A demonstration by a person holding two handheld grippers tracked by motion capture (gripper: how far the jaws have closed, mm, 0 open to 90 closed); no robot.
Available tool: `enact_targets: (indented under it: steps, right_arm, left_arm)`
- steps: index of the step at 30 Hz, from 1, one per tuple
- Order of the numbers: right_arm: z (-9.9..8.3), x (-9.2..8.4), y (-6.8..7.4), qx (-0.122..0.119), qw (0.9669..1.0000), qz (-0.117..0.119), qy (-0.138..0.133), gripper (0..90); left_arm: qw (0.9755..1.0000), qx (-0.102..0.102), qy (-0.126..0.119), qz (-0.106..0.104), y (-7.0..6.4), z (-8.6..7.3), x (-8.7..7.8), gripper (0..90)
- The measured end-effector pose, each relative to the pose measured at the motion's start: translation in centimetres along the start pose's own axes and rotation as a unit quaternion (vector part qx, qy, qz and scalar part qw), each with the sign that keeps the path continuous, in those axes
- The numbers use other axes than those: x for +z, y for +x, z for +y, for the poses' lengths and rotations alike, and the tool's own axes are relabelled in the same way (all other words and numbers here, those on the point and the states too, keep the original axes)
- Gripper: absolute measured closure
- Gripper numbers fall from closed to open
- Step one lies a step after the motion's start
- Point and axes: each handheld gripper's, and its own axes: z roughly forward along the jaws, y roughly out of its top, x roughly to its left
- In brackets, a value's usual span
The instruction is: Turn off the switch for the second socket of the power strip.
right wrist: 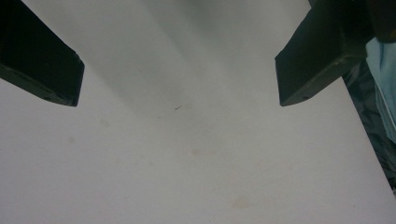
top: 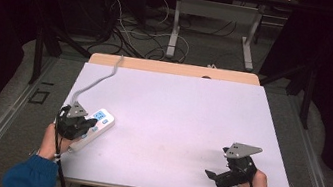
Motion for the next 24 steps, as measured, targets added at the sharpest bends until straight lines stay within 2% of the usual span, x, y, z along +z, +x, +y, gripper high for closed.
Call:
enact_targets:
  steps: [3,4,9,12,13,18,20,24]
  right_arm:
    - [0.02,0.02,-0.03,0.001,1.0000,0.002,0.002,0.7]
    - [0.04,-0.03,-0.05,-0.001,1.0000,0.005,0.008,0.7]
    - [0.01,-0.02,0.07,-0.001,1.0000,0.000,0.002,0.7]
    - [0.03,0.01,-0.08,-0.008,1.0000,0.004,0.004,0.7]
    - [0.03,0.01,0.03,0.001,1.0000,0.002,0.004,0.7]
    - [0.04,0.01,-0.05,-0.008,0.9999,0.004,0.005,0.7]
    - [0.00,0.07,0.10,-0.001,1.0000,0.000,0.001,0.7]
    - [0.00,0.11,0.01,-0.003,1.0000,0.004,0.001,0.7]
  left_arm:
    - [0.9999,0.000,0.014,-0.001,0.02,-0.09,0.15,90.0]
    - [0.9999,0.003,0.012,-0.001,0.03,-0.13,0.25,90.0]
    - [0.9997,0.004,0.024,-0.006,-0.13,-0.14,0.33,90.0]
    - [0.9996,0.005,0.025,-0.007,-0.02,-0.20,0.57,90.0]
    - [0.9995,0.005,0.029,-0.008,0.03,-0.17,0.58,90.0]
    - [0.9995,0.003,0.032,-0.007,0.00,-0.29,0.71,90.0]
    - [0.9992,0.004,0.038,-0.009,-0.01,-0.27,0.73,90.0]
    - [0.9992,0.002,0.038,-0.009,0.06,-0.30,0.88,90.0]
